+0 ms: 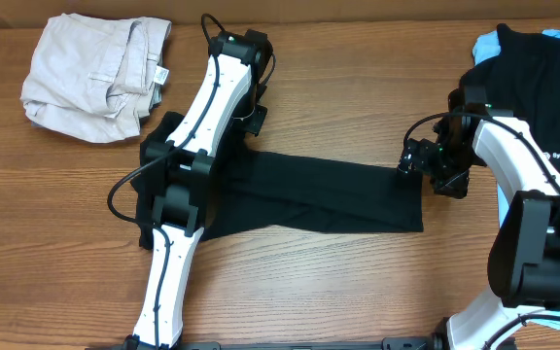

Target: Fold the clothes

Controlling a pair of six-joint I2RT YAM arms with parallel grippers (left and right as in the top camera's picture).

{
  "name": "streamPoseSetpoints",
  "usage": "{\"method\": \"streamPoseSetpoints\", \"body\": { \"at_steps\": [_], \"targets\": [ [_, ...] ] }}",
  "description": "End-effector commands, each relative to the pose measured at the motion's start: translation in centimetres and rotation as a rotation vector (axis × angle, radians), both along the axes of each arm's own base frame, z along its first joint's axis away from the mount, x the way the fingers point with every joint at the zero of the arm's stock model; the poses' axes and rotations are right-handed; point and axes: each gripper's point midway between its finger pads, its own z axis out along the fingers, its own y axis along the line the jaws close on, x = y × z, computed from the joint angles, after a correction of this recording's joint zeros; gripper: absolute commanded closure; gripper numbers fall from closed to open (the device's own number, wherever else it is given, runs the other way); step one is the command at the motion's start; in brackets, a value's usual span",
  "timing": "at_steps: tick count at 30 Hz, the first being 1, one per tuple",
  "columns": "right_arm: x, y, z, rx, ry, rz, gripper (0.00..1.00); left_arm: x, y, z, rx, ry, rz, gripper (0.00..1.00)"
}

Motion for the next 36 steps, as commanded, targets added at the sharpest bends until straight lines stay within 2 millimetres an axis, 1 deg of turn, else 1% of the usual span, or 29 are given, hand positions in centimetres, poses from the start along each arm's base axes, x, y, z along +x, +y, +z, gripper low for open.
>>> {"method": "streamPoseSetpoints", "body": {
  "at_steps": [1, 3, 5, 6, 7, 9, 10, 11, 12, 13, 16, 19, 21, 22, 24, 27, 28, 29, 30, 34, 35, 36],
  "targets": [
    [-0.1, -0.1, 0.1, -0.010, -0.002, 0.004, 0.06, -0.6, 0.8, -0.3, 0.027, 0.031, 0.020, 0.96],
    [-0.2, -0.1, 0.1, -0.011, -0.001, 0.004, 0.06, -1.0, 1.5, 0.2, 0.049, 0.047, 0.034, 0.96],
    [-0.2, -0.1, 0.1, -0.010, -0.001, 0.004, 0.06, -1.1, 2.8, 1.2, 0.104, 0.037, 0.084, 0.96],
    [-0.2, -0.1, 0.1, -0.010, -0.001, 0.004, 0.06, -1.1, 3.3, 1.9, 0.125, 0.028, 0.109, 0.96],
    [-0.2, -0.1, 0.1, -0.010, -0.001, 0.004, 0.06, -0.6, 3.7, 2.5, 0.133, 0.001, 0.129, 0.96],
    [-0.1, -0.1, 0.1, -0.010, -0.002, 0.004, 0.06, 0.0, 4.0, 4.4, 0.100, -0.054, 0.177, 0.96],
    [-0.1, -0.1, 0.1, -0.010, -0.002, 0.004, 0.06, 0.4, 4.2, 5.7, 0.081, -0.091, 0.205, 0.96],
    [-0.1, -0.1, 0.1, -0.010, -0.002, 0.004, 0.06, 0.9, 4.6, 8.0, 0.060, -0.153, 0.244, 0.96],
    [-0.1, -0.1, 0.1, -0.010, -0.002, 0.004, 0.06, 1.0, 4.8, 9.0, 0.050, -0.177, 0.254, 0.96],
    [-0.2, -0.1, 0.1, -0.010, -0.001, 0.004, 0.06, 1.0, 5.1, 10.6, 0.038, -0.212, 0.267, 0.96],
    [-0.1, -0.1, 0.1, -0.010, -0.002, 0.004, 0.06, 0.7, 6.2, 14.3, 0.009, -0.291, 0.292, 0.96],
    [-0.2, -0.1, 0.1, -0.010, -0.001, 0.004, 0.06, 0.3, 6.9, 16.6, -0.025, -0.337, 0.320, 0.96],
    [-0.5, 0.0, 0.1, -0.009, 0.014, 0.004, 0.06, -0.4, 7.1, 17.3, -0.051, -0.332, 0.332, 0.96],
    [-0.6, 0.0, 0.1, -0.009, 0.018, 0.004, 0.06, -1.1, 7.3, 17.3, -0.052, -0.318, 0.337, 0.96],
    [-0.8, 0.0, 0.1, -0.008, 0.026, 0.004, 0.06, -2.7, 7.9, 16.8, -0.032, -0.273, 0.343, 0.96],
    [-0.8, 0.0, 0.1, -0.008, 0.024, 0.005, 0.06, -5.4, 9.8, 15.0, 0.059, -0.187, 0.374, 0.96],
    [-0.8, 0.0, 0.1, -0.008, 0.024, 0.005, 0.06, -6.6, 10.9, 14.1, 0.117, -0.152, 0.402, 0.96],
    [-0.8, 0.0, 0.1, -0.006, 0.023, 0.005, 0.06, -8.0, 12.1, 12.7, 0.181, -0.103, 0.428, 0.96],
    [-0.7, 0.1, 0.1, -0.003, 0.023, 0.005, 0.06, -8.9, 12.7, 11.6, 0.214, -0.062, 0.435, 0.96],
    [-0.7, 0.1, 0.1, 0.000, 0.023, 0.005, 0.06, -11.4, 13.8, 7.3, 0.262, 0.051, 0.459, 0.96],
    [-0.9, 0.1, 0.1, 0.000, 0.028, 0.005, 0.06, -12.1, 14.0, 5.6, 0.272, 0.076, 0.467, 0.96],
    [-1.0, 0.2, 0.2, 0.003, 0.033, 0.005, 0.06, -12.5, 14.2, 4.5, 0.276, 0.086, 0.471, 0.96]
  ]
}}
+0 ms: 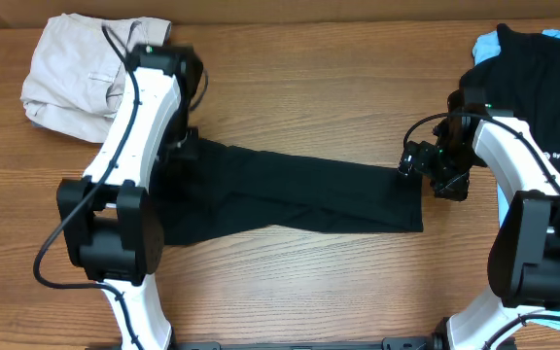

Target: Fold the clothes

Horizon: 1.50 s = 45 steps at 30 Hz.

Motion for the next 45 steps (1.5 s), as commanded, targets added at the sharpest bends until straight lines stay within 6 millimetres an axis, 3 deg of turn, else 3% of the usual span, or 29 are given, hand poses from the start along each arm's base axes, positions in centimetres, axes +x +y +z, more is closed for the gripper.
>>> {"method": "streamPoseSetpoints", "body": {
  "at_steps": [1, 5, 6, 8, 10, 15, 20, 24, 25, 26, 30, 36, 45],
  "targets": [
    [-0.3, 0.3, 0.2, 0.009, 0.005, 0.009, 0.06, -2.0, 1.5, -3.2, 0.056, 0.046, 0.054, 0.96],
    [-0.3, 1.1, 0.4, 0.062, -0.003, 0.034, 0.06, -2.6, 2.5, -5.4, 0.064, 0.048, 0.078, 0.96],
    [-0.4, 1.3, 0.4, 0.069, -0.003, 0.035, 0.05, -2.5, 2.7, -5.6, 0.063, 0.041, 0.086, 0.91],
    [-0.6, 1.5, 0.5, 0.087, 0.001, 0.054, 0.05, -2.0, 3.1, -5.7, 0.060, 0.022, 0.098, 0.71],
    [-1.0, 1.5, 0.5, 0.085, 0.017, 0.058, 0.05, -1.5, 3.4, -5.7, 0.055, 0.001, 0.102, 0.39],
    [-1.9, 1.5, -0.2, 0.085, 0.043, 0.057, 0.04, 0.2, 3.8, -5.0, 0.023, -0.058, 0.137, 0.20],
    [-3.3, 1.3, -2.5, 0.067, 0.063, 0.057, 0.05, 4.4, 1.5, -1.1, -0.251, -0.187, 0.153, 0.16],
    [-4.2, 1.3, -3.9, 0.064, 0.069, 0.056, 0.08, 6.9, 1.1, 3.3, -0.331, -0.296, 0.115, 0.11],
    [-4.2, 1.4, -4.4, 0.064, 0.061, 0.045, 0.16, 7.6, 1.1, 5.4, -0.334, -0.339, 0.085, 0.11],
    [-4.2, 1.4, -4.7, 0.066, 0.054, 0.040, 0.24, 7.9, 1.0, 6.3, -0.336, -0.355, 0.072, 0.11],
    [-3.9, 1.4, -5.4, 0.062, 0.028, 0.024, 0.94, 8.6, 0.3, 10.9, -0.381, -0.445, 0.003, 0.12],
    [-2.1, -0.1, -4.2, 0.056, -0.011, -0.031, 0.96, 9.2, 0.3, 12.5, -0.379, -0.495, -0.031, 0.13],
    [0.5, -8.1, 3.1, 0.040, -0.058, -0.232, 0.96, 8.9, 1.1, 12.4, -0.334, -0.478, -0.074, 0.14]
  ]
}}
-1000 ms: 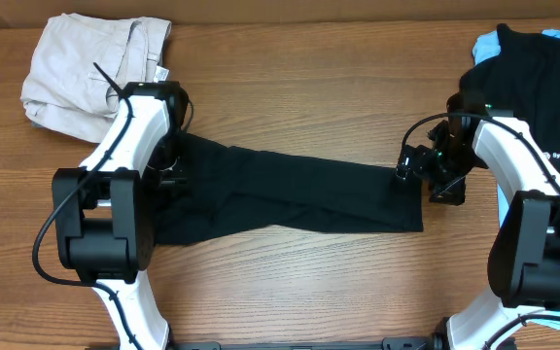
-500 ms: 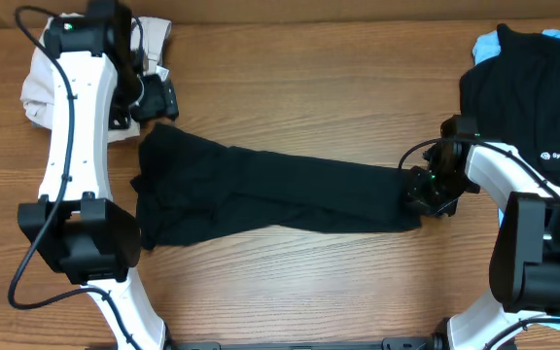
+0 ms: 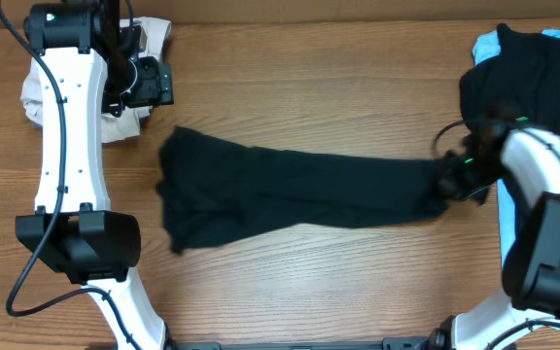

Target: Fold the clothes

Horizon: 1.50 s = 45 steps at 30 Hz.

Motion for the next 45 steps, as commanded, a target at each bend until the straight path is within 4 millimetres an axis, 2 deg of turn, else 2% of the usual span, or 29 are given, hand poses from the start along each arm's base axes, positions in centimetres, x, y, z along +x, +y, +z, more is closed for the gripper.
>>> {"method": "streamPoseSetpoints", "body": {
  "at_steps": [1, 4, 8, 11, 16, 20, 25, 29, 31, 33, 35, 40, 43, 45],
  "targets": [
    [1.6, -3.5, 3.2, -0.035, -0.056, -0.062, 0.96, 0.1, 0.4, 1.0, 0.040, -0.031, -0.036, 0.14],
    [1.8, -3.4, 5.1, -0.023, -0.074, -0.005, 0.96, 0.0, 0.5, 1.0, 0.050, -0.027, -0.034, 0.13],
    [1.9, -0.3, 6.3, 0.017, -0.089, 0.098, 0.96, 0.0, 0.5, 1.0, 0.048, -0.029, -0.033, 0.13],
    [1.9, 4.1, 6.3, 0.053, -0.089, 0.240, 0.96, 0.2, 0.5, 1.0, 0.044, -0.034, -0.027, 0.12],
    [2.2, 10.3, 6.3, 0.056, -0.109, 0.383, 0.95, 0.2, 0.5, 1.0, 0.043, -0.034, -0.023, 0.12],
    [2.7, 15.1, 6.3, 0.056, -0.159, 0.463, 0.87, 0.1, 0.5, 0.9, 0.042, -0.031, -0.021, 0.12],
    [2.9, 19.9, 6.4, 0.056, -0.221, 0.549, 0.79, 0.2, 0.5, 0.9, 0.041, -0.032, -0.017, 0.12],
    [2.3, 22.7, 6.1, 0.059, -0.238, 0.608, 0.76, 0.2, 0.5, 0.9, 0.041, -0.032, -0.017, 0.12],
    [1.9, 23.7, 6.0, 0.063, -0.239, 0.636, 0.67, 0.2, 0.5, 0.9, 0.041, -0.032, -0.017, 0.12],
    [1.4, 24.6, 6.0, 0.071, -0.241, 0.661, 0.35, 0.1, 0.5, 0.9, 0.041, -0.031, -0.017, 0.12],
    [1.0, 25.0, 6.1, 0.071, -0.236, 0.676, 0.20, 0.1, 0.4, 0.9, 0.039, -0.027, -0.017, 0.11],
    [0.7, 24.0, 6.7, 0.066, -0.208, 0.656, 0.07, -0.9, -1.0, 0.4, -0.033, 0.017, -0.047, 0.11],
    [1.7, 22.1, 7.8, 0.059, -0.215, 0.601, 0.00, -1.7, -2.1, -0.8, -0.069, 0.068, -0.096, 0.10],
    [2.4, 20.4, 8.1, 0.055, -0.214, 0.554, 0.00, -2.2, -3.0, -2.3, -0.093, 0.111, -0.130, 0.09]
  ]
}}
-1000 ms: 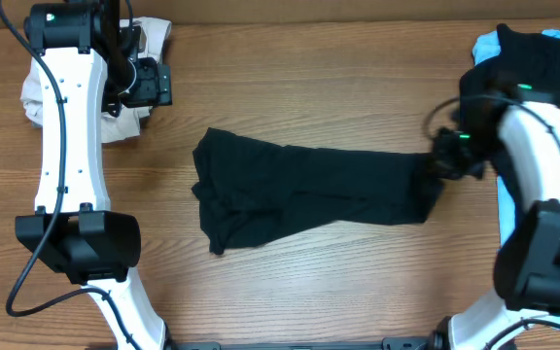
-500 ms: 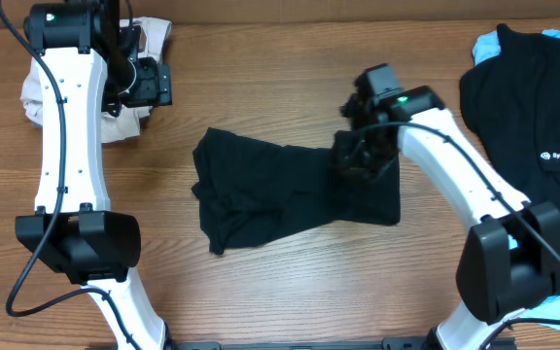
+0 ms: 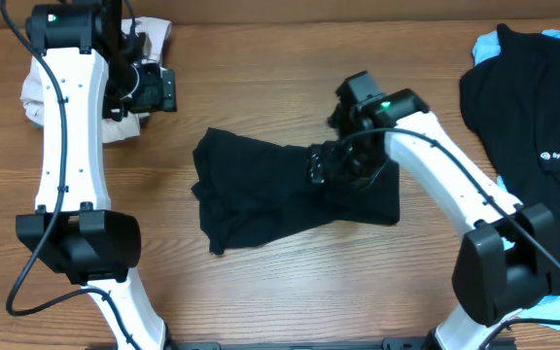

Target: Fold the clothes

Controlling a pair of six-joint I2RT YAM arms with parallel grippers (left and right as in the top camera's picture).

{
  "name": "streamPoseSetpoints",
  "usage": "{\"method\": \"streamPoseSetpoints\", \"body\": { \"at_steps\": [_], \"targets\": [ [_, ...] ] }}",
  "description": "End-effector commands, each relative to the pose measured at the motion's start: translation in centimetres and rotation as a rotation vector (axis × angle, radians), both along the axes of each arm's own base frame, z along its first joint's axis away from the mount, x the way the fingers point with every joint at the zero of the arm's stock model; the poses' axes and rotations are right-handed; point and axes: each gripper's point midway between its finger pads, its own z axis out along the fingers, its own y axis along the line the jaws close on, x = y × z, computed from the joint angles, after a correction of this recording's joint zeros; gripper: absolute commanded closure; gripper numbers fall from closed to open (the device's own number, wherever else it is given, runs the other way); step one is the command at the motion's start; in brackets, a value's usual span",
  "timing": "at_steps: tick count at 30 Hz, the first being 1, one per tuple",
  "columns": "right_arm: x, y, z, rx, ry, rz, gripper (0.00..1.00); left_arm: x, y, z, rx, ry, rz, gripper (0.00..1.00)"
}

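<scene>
A black garment (image 3: 251,194) lies crumpled in the middle of the table, its right part doubled over toward the left. My right gripper (image 3: 325,167) is down on the folded-over layer, shut on the garment's right end. My left gripper (image 3: 156,87) hangs at the far left beside the beige pile, apart from the black garment, open and holding nothing.
A pile of beige clothes (image 3: 29,89) lies at the back left, partly behind my left arm. On the right edge lies a black shirt with a white logo (image 3: 528,97) over a light blue garment (image 3: 487,45). Bare wooden table (image 3: 290,301) runs along the front.
My right gripper has moved from the garment's far right end to its middle, bringing that end with it. The garment is now much shorter and doubled over. The left arm has stayed put.
At first the garment lay stretched out, my left arm over its left end and my right gripper at its right end. Then my left gripper was at its upper left corner. Later the left arm stood by the beige pile. Now the right end lies folded leftward.
</scene>
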Motion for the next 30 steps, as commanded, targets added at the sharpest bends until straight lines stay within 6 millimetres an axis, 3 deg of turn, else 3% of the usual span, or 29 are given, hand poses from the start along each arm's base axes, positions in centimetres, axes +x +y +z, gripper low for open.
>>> {"method": "streamPoseSetpoints", "body": {
  "at_steps": [1, 6, 9, 13, 20, 30],
  "targets": [
    [2.3, -2.9, 2.1, 0.016, -0.055, -0.094, 0.00, -1.3, -2.6, -2.2, -0.078, 0.070, -0.106, 0.08],
    [2.8, -6.7, 2.0, 0.003, -0.030, -0.167, 0.00, -3.4, -5.0, -7.9, -0.122, 0.196, -0.175, 0.07],
    [3.0, -7.7, 2.0, 0.001, -0.035, -0.167, 0.00, -4.9, -5.7, -10.9, -0.125, 0.261, -0.188, 0.06],
    [3.3, -7.9, 2.0, -0.001, -0.048, -0.161, 0.00, -6.0, -6.2, -13.9, -0.143, 0.298, -0.187, 0.03],
    [3.4, -7.9, 2.0, 0.000, -0.054, -0.161, 0.00, -6.9, -5.3, -18.7, -0.078, 0.301, -0.128, 0.00],
    [3.6, -7.9, 2.0, 0.002, -0.061, -0.162, 0.00, -8.5, -7.5, -23.2, -0.099, 0.271, -0.161, 0.01]
  ]
}}
